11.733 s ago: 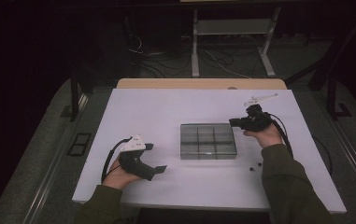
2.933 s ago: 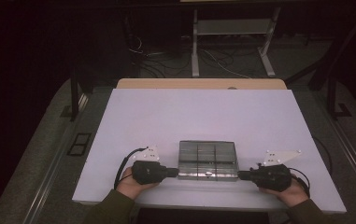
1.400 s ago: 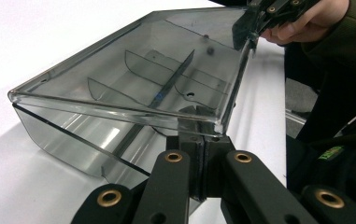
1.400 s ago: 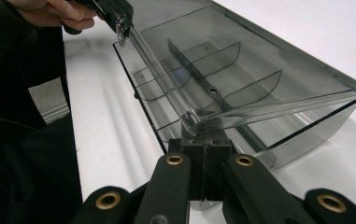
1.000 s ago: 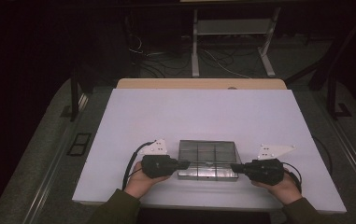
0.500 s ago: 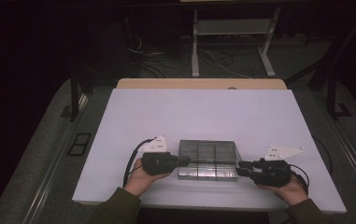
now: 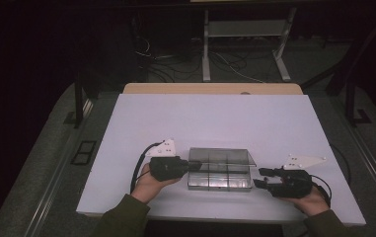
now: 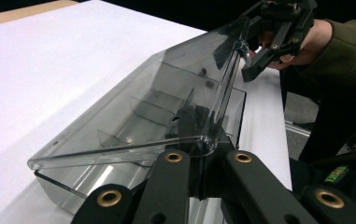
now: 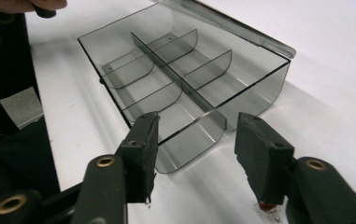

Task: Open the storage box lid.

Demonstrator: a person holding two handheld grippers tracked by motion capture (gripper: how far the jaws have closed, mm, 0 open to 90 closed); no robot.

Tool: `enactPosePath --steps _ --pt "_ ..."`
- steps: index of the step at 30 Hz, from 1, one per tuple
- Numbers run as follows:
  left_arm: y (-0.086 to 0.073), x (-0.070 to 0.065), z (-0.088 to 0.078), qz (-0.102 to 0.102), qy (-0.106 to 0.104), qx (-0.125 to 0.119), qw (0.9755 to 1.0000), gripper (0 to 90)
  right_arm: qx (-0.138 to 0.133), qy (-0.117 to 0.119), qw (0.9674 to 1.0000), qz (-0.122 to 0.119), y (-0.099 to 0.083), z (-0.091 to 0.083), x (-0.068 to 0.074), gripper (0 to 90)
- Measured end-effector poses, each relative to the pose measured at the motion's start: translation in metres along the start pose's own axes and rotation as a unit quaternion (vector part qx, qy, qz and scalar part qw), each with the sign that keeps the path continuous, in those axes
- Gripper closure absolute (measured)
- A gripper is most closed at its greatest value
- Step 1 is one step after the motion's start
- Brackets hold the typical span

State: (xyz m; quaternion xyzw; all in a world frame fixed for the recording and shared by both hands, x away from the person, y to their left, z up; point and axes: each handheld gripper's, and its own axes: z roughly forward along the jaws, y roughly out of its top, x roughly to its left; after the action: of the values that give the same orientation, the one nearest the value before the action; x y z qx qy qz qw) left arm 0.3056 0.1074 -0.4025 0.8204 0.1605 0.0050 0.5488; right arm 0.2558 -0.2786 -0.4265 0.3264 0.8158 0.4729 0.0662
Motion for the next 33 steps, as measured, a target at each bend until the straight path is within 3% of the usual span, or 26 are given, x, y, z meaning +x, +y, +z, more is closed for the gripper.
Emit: enactPosePath --steps 21,33 --pt "0.018 0.01 -0.003 0.017 0.011 -0.016 0.9997 88.7 -0.009 -0.027 0.9996 0.005 0.0 -0.002 -0.003 39.6" --pt "0.024 0.017 -0.004 0.019 0.017 -0.027 0.9993 88.7 -0.02 -0.028 0.9994 -0.01 0.019 -0.002 -0.016 41.6"
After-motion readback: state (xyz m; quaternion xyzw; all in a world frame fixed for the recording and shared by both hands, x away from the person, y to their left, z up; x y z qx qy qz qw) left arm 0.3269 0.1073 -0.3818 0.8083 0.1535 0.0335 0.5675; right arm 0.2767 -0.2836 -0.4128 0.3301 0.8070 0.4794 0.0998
